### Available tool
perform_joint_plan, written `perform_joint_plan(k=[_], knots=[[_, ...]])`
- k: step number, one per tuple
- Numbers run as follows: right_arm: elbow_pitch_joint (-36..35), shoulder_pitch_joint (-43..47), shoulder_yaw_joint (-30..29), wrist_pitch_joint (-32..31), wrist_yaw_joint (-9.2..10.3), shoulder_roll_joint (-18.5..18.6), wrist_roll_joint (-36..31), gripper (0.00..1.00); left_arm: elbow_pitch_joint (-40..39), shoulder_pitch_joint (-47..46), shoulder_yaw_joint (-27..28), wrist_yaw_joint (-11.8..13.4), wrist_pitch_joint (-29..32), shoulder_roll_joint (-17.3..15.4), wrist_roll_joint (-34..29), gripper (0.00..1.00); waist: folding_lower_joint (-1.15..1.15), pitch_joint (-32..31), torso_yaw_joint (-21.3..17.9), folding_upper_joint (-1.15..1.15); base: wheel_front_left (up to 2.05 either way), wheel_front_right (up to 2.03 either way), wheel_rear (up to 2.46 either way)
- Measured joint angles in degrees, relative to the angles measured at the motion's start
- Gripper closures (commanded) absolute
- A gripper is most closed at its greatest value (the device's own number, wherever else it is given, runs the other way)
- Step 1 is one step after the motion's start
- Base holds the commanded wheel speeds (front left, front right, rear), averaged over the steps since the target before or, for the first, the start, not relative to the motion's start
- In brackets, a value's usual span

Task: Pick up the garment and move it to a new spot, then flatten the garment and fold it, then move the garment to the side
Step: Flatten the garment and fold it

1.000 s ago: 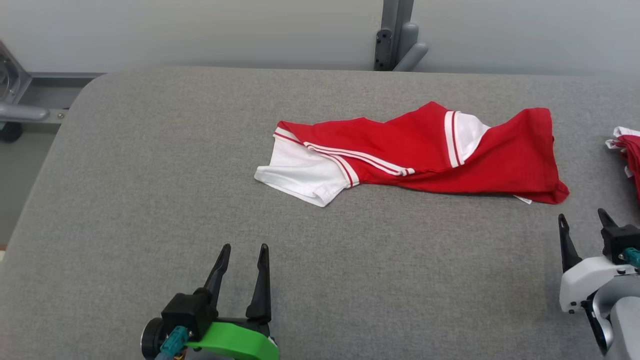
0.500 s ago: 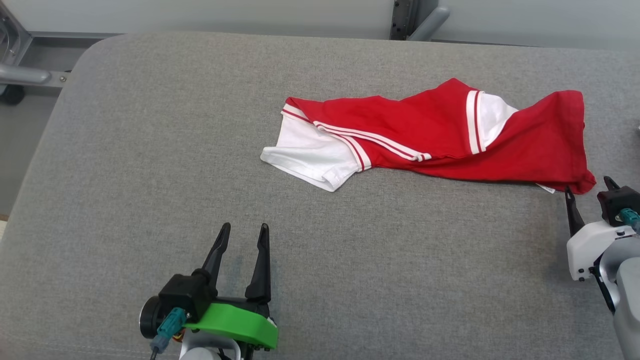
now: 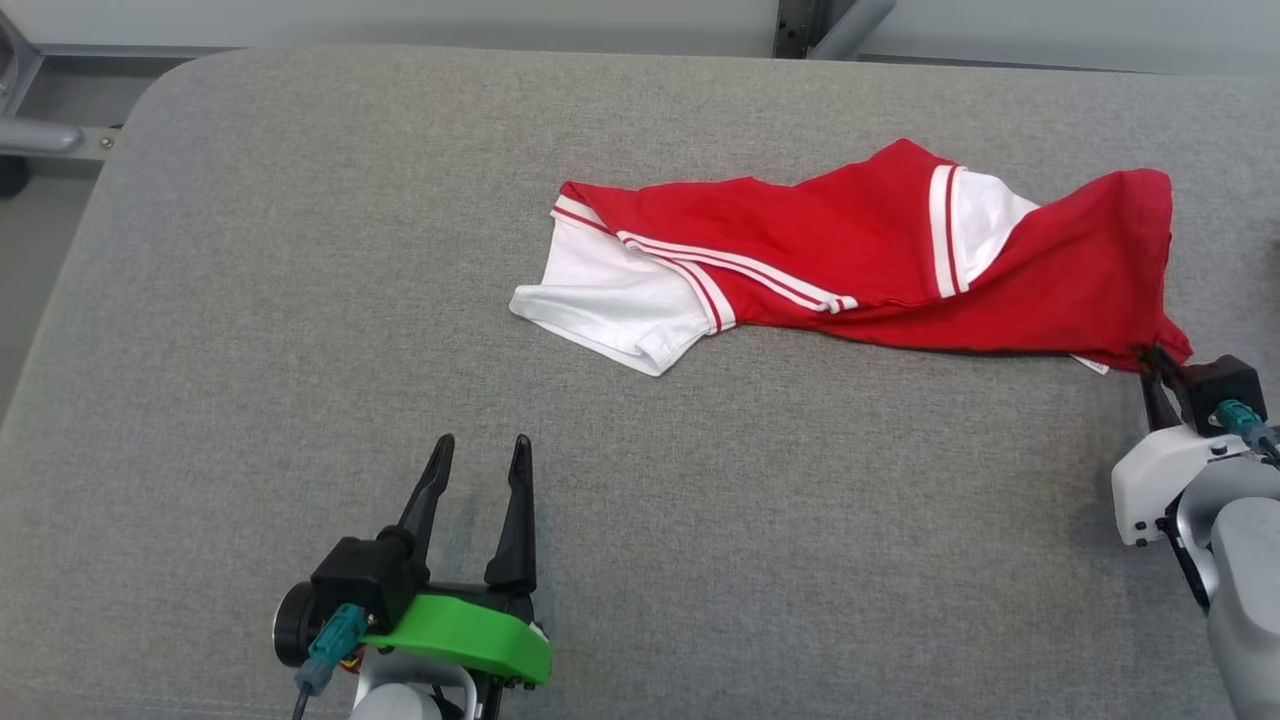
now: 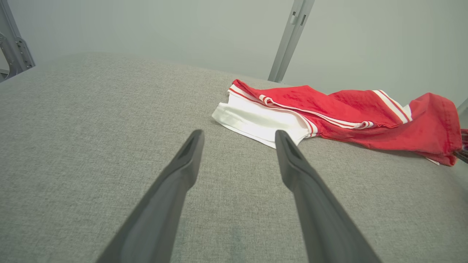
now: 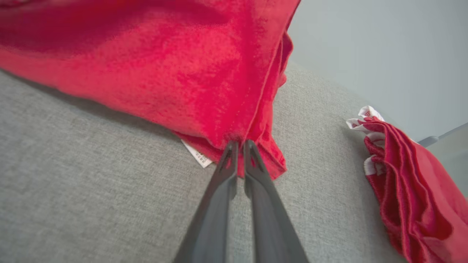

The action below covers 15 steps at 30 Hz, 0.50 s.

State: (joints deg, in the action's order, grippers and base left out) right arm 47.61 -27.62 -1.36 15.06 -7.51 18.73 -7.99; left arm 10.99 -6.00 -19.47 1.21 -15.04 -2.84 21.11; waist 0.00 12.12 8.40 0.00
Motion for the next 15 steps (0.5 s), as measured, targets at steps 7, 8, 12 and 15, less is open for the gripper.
perform_joint_plan(k=[7, 8, 12, 15], knots=[[-3.45, 3.66, 1.66, 0.0, 0.0, -0.45, 5.61, 1.0, -0.12, 0.1, 0.08, 0.65, 0.0, 0.0, 0.66, 0.0, 0.0, -0.93, -1.32, 0.0, 0.0, 0.0, 0.0], [-4.22, 4.5, 2.14, -0.01, -0.01, -0.4, 6.79, 1.0, -0.12, 0.15, 0.08, 0.66, 0.0, 0.01, 0.73, 0.0, 0.0, -1.08, -1.58, 0.0, 0.0, 0.0, 0.0], [-7.79, 7.64, 2.74, -0.01, -0.01, 0.91, 10.76, 1.0, -0.02, 0.31, 0.71, 0.79, 0.0, 0.01, 0.77, 0.0, 0.0, -1.56, -2.87, 0.0, 0.0, 0.0, 0.0], [-10.15, 10.16, 2.81, 0.0, -0.02, 2.41, 12.61, 1.0, 0.22, -0.11, 2.42, 0.27, 0.0, 0.01, -0.41, 0.0, 0.0, -1.71, -4.37, 0.0, 0.0, 0.0, 0.0]])
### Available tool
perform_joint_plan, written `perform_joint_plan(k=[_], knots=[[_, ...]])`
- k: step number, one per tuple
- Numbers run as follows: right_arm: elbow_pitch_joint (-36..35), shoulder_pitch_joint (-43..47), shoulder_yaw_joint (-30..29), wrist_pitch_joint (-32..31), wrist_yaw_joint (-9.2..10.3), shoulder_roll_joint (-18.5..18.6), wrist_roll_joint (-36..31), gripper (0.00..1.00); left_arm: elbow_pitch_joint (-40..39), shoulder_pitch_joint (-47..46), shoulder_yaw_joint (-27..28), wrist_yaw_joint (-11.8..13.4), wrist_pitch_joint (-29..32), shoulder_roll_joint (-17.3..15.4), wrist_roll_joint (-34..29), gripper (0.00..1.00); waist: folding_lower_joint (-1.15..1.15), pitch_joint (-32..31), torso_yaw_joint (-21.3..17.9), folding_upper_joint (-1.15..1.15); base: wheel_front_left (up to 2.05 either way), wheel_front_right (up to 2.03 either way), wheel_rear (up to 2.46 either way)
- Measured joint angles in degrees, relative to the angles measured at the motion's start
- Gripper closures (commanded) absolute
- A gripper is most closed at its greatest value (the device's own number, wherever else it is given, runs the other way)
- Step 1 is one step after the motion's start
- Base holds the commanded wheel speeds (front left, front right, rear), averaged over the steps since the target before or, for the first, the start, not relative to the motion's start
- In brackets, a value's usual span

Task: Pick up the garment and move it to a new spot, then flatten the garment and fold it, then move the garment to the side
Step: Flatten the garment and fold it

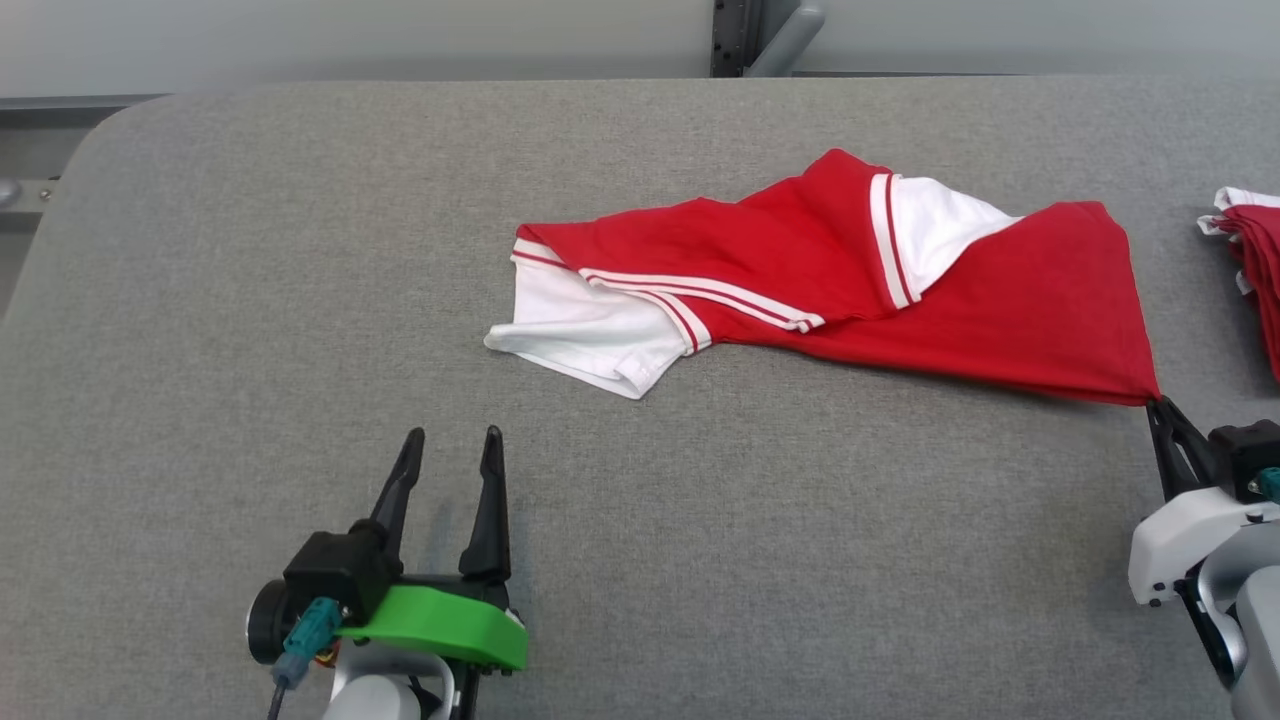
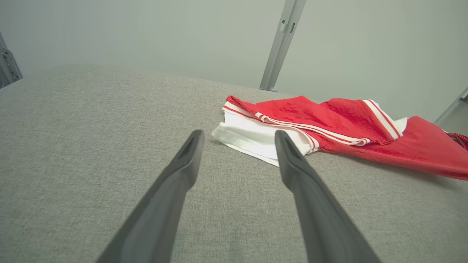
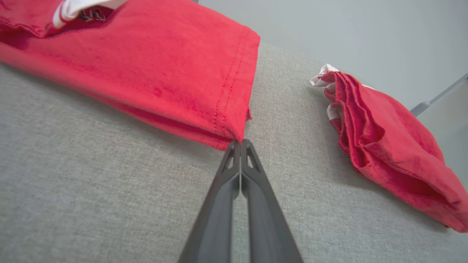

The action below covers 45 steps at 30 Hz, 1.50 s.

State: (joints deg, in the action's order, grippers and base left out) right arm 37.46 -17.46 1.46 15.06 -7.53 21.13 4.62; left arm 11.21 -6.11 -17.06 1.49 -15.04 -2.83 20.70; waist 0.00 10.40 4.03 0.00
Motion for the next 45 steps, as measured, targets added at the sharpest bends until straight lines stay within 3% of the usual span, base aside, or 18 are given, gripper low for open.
perform_joint_plan(k=[7, 14, 21, 28, 29, 30, 31, 33, 41, 45], knots=[[-0.67, 1.07, -0.3, 0.0, 0.0, 1.63, 1.19, 1.0, 4.32, -6.13, 3.85, -3.35, 0.0, -0.04, -5.23, 0.0, 0.0, 1.49, -1.95, 0.0, 0.0, 0.0, 0.0], [-0.63, -0.57, 0.93, 0.0, 0.0, 0.82, 0.78, 1.0, 21.96, -15.74, 0.14, -6.93, 1.46, -2.69, -9.7, 0.0, 0.0, 4.05, -3.49, 0.0, 0.0, 0.0, 0.0], [-0.64, -2.16, 1.8, 0.0, 0.0, 0.57, 0.7, 1.0, 31.53, -21.92, -4.48, -7.88, 1.34, -6.12, -14.19, 0.0, 0.0, 5.81, -4.96, 0.0, 0.0, 0.0, 0.0], [-0.65, -2.29, 2.03, 0.0, 0.0, 0.6, 0.73, 1.0, 37.32, -25.48, -5.2, -8.54, 0.46, -4.77, -12.17, 0.0, 0.0, 5.77, -5.84, 0.0, 0.0, 0.0, 0.0], [-0.65, -2.29, 2.03, 0.0, 0.0, 0.68, 0.73, 1.0, 37.74, -25.67, -5.38, -8.55, 0.33, -4.58, -11.94, 0.16, 0.0, 5.73, -5.92, 0.0, 0.0, 0.0, 0.0], [-0.67, -2.29, 2.03, 0.0, 0.0, 0.78, 0.73, 1.0, 38.08, -25.83, -5.63, -8.57, 0.27, -4.41, -11.65, 0.41, 0.0, 5.68, -5.99, 0.0, 0.0, 0.0, 0.0], [-0.73, -2.29, 2.0, 0.0, 0.0, 0.89, 0.73, 1.0, 38.19, -25.99, -5.9, -8.61, 0.25, -4.26, -11.43, 0.55, 0.0, 5.63, -6.05, 0.0, 0.0, 0.0, 0.0], [-0.75, -2.27, 1.97, 0.0, 0.0, 1.15, 0.73, 1.0, 38.07, -26.21, -6.66, -8.76, 0.23, -4.12, -11.25, 1.0, 0.0, 5.5, -6.11, 0.0, 0.0, 0.0, 0.0], [-0.73, -1.87, 1.7, 0.0, 0.0, 1.37, 0.7, 1.0, 32.32, -24.4, -10.7, -8.88, 0.07, -4.82, -10.22, 1.0, 0.0, 4.33, -5.84, 0.0, 0.0, 0.0, 0.0], [-0.83, -1.65, 1.72, 0.0, 0.0, 1.4, 0.81, 1.0, 29.47, -22.2, -15.07, -8.89, 0.07, -6.83, -5.61, 1.0, 0.0, 2.89, -5.46, 0.0, 0.0, 0.0, 0.0]])
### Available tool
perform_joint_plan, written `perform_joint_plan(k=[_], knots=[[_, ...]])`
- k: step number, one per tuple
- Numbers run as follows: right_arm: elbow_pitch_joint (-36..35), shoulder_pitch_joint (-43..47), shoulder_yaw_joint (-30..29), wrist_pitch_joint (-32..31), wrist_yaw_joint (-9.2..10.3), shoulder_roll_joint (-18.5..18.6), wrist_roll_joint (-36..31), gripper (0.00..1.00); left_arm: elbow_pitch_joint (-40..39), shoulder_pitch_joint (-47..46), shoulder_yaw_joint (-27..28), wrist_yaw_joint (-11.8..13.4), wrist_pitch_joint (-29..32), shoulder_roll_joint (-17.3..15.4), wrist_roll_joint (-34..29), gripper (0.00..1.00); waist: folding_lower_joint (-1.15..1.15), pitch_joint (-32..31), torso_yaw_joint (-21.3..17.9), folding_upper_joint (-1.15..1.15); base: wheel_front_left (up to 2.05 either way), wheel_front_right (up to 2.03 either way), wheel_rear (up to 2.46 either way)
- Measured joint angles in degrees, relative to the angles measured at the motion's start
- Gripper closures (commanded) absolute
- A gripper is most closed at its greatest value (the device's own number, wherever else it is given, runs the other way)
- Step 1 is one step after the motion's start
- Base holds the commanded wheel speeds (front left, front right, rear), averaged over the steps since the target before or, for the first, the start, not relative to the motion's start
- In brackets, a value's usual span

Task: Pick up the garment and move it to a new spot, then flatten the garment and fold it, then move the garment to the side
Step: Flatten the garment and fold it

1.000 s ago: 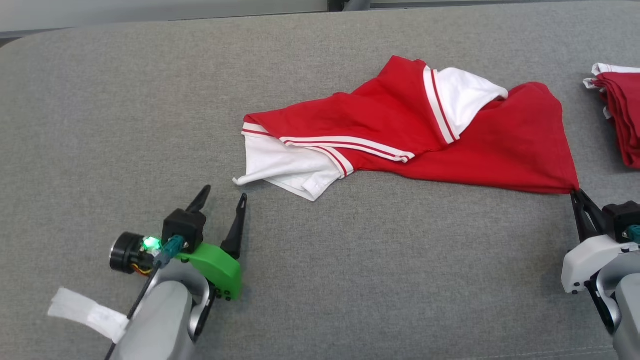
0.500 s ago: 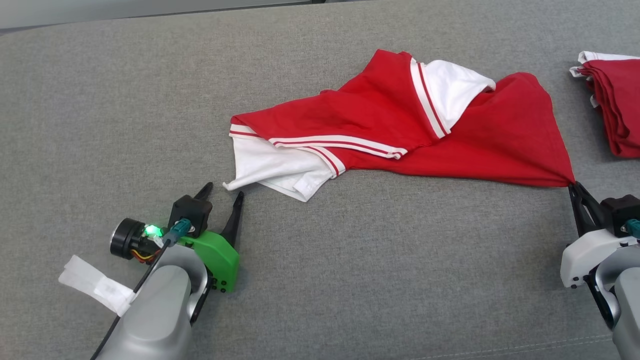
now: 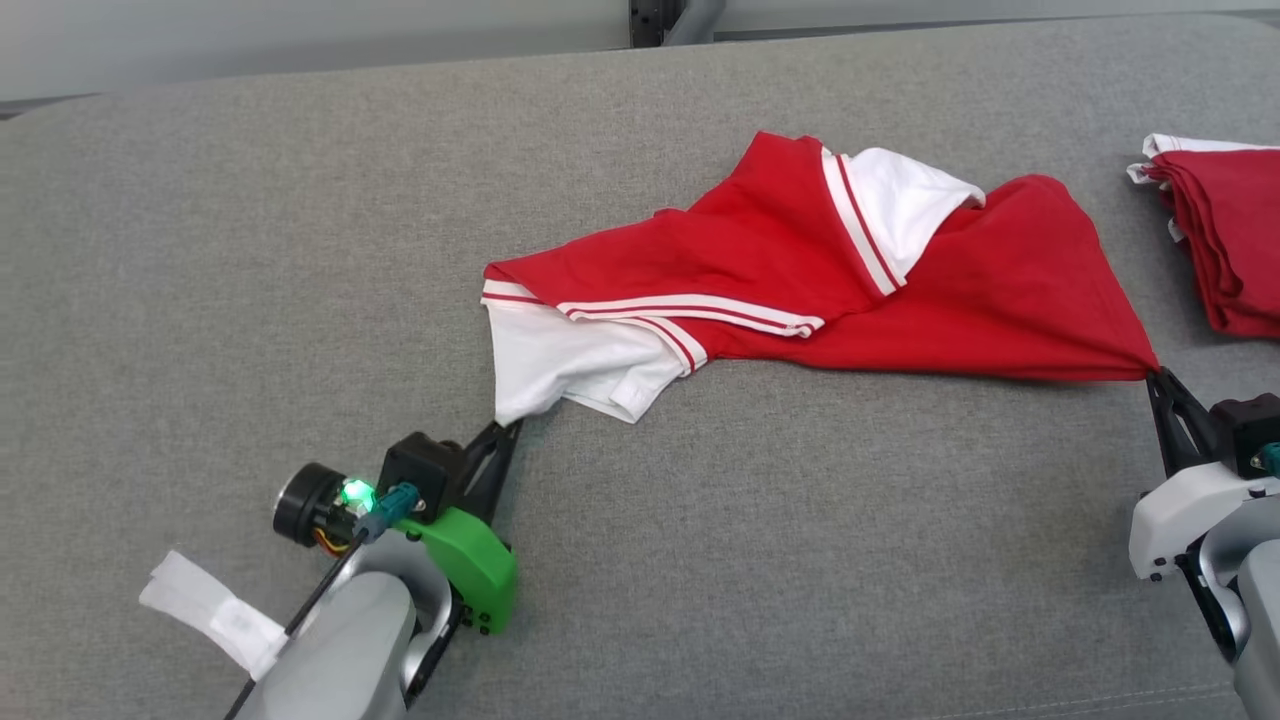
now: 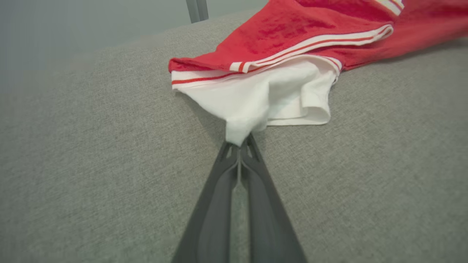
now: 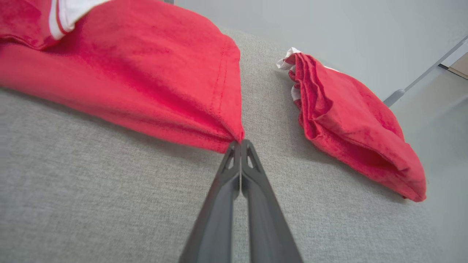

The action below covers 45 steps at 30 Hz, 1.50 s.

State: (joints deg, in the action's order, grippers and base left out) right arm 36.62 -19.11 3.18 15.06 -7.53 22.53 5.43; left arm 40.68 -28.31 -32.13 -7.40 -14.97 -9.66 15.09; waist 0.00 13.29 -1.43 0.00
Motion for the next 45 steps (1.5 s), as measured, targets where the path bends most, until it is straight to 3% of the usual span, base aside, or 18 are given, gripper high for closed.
perform_joint_plan(k=[3, 9, 13, 17, 23, 32, 45], knots=[[-0.76, 0.04, 0.13, 0.0, 0.0, 0.05, 0.6, 1.0, -2.6, 1.84, -3.44, 0.0, 0.02, -1.45, 7.73, 1.0, 0.0, -1.38, 0.34, 0.0, 0.0, 0.0, 0.0], [-3.02, -0.52, 0.58, 0.0, 0.0, 0.36, 8.11, 1.0, -17.45, 2.85, -6.8, 0.0, 6.45, -7.1, 32.01, 1.0, 0.0, -4.6, 1.0, 0.0, 0.0, 0.0, 0.0], [-5.63, -2.99, 2.08, -1.11, 0.0, 2.37, 17.22, 1.0, -26.82, 2.49, -3.59, 0.0, 10.34, -11.05, 45.76, 1.0, 0.0, -6.97, 1.29, 0.0, 0.0, 0.0, 0.0], [-10.99, -7.92, 4.47, -6.31, 0.0, 6.64, 27.04, 1.0, -31.99, -1.45, 3.08, 0.0, 13.43, -12.77, 56.78, 1.0, 0.0, -9.82, 1.25, 0.0, 0.0, 0.0, 0.0], [-14.85, -15.75, 5.76, -14.81, 0.0, 10.58, 36.23, 1.0, -33.2, -11.02, 8.48, 2.05, 16.47, -12.79, 62.18, 1.0, 0.0, -12.78, 1.08, 0.0, 0.0, 0.0, 0.0], [-18.94, -27.22, 6.09, -27.69, 0.0, 15.4, 46.71, 1.0, -31.34, -25.85, 11.91, 5.19, 20.04, -12.38, 64.28, 1.0, 0.0, -14.61, 1.46, 0.0, 0.0, 0.0, 0.0], [-19.46, -35.92, 9.55, -34.06, 0.0, 17.58, 47.69, 1.0, -26.5, -34.46, 11.22, 8.71, 25.18, -12.46, 64.94, 1.0, 0.0, -14.01, 0.86, 0.0, 0.0, 0.0, 0.0]])
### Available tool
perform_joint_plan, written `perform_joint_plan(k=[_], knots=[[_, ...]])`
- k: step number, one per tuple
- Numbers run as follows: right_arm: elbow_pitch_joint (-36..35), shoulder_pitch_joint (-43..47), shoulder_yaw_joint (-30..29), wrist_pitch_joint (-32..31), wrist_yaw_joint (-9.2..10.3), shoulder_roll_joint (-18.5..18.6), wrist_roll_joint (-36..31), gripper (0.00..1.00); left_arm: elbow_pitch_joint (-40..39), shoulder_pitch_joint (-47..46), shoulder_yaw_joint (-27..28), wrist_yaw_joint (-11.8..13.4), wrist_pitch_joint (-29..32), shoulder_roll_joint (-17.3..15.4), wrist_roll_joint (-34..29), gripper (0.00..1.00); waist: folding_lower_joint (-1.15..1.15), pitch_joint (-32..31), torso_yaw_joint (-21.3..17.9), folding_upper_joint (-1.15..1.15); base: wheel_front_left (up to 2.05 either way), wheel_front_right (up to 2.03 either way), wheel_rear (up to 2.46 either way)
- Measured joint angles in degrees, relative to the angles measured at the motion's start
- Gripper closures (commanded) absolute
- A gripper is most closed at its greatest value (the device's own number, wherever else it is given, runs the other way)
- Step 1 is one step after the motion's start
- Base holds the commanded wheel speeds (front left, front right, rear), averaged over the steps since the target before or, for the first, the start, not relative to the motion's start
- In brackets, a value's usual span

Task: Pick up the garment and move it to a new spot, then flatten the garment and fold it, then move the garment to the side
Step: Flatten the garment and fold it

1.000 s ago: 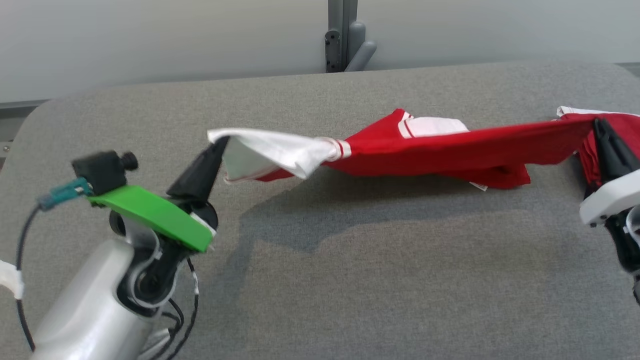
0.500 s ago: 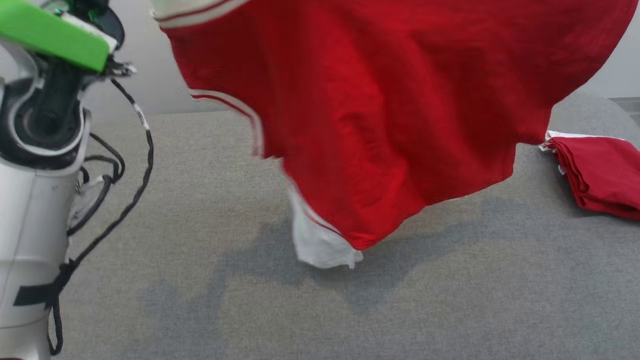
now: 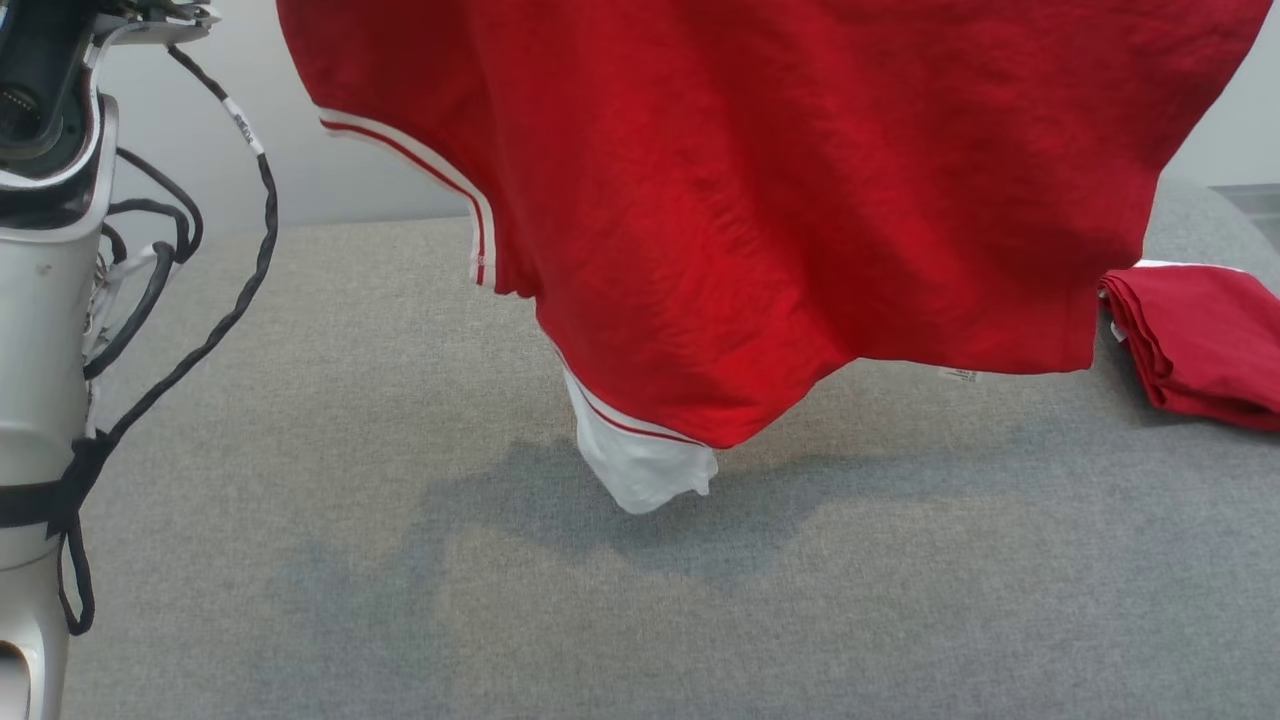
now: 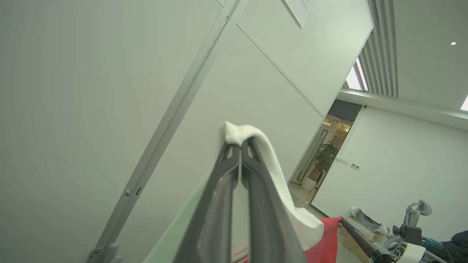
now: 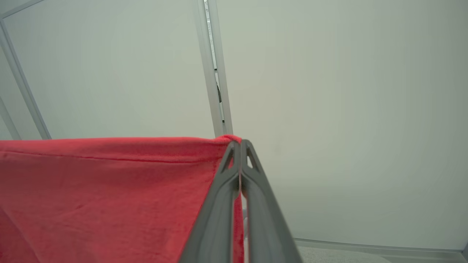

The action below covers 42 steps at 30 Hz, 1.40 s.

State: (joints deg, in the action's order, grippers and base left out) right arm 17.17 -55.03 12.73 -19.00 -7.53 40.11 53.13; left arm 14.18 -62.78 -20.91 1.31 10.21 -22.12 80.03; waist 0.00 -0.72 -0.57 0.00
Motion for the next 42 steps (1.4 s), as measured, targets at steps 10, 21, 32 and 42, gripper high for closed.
perform_joint_plan(k=[10, 21, 32, 42], knots=[[15.4, -17.57, 3.2, -0.64, 0.02, -8.95, -10.81, 1.0, 12.37, -15.4, -5.21, 2.78, 3.81, 1.27, -6.53, 1.0, 0.0, 7.97, -0.44, 0.0, 0.0, 0.0, 0.0], [34.03, -41.94, -3.38, 28.59, 0.01, -19.17, -34.3, 1.0, 31.12, -42.11, -11.39, -3.59, -17.88, 2.09, -27.08, 1.0, -0.01, 26.74, -1.42, 0.0, 0.0, 0.0, 0.0], [31.64, -43.76, -12.67, 34.06, 0.01, -23.74, -46.03, 1.0, 22.4, -44.69, 2.91, -8.37, -25.26, 2.44, -40.05, 1.0, -0.01, 43.85, -2.83, 0.0, 0.0, 0.0, 0.0], [31.48, -33.73, -11.89, 34.05, 0.0, -25.01, -47.08, 1.0, 9.09, -22.03, 5.14, -8.7, -25.18, 4.7, -38.39, 1.0, -0.01, 51.33, -0.88, 0.0, 0.0, 0.0, 0.0]])
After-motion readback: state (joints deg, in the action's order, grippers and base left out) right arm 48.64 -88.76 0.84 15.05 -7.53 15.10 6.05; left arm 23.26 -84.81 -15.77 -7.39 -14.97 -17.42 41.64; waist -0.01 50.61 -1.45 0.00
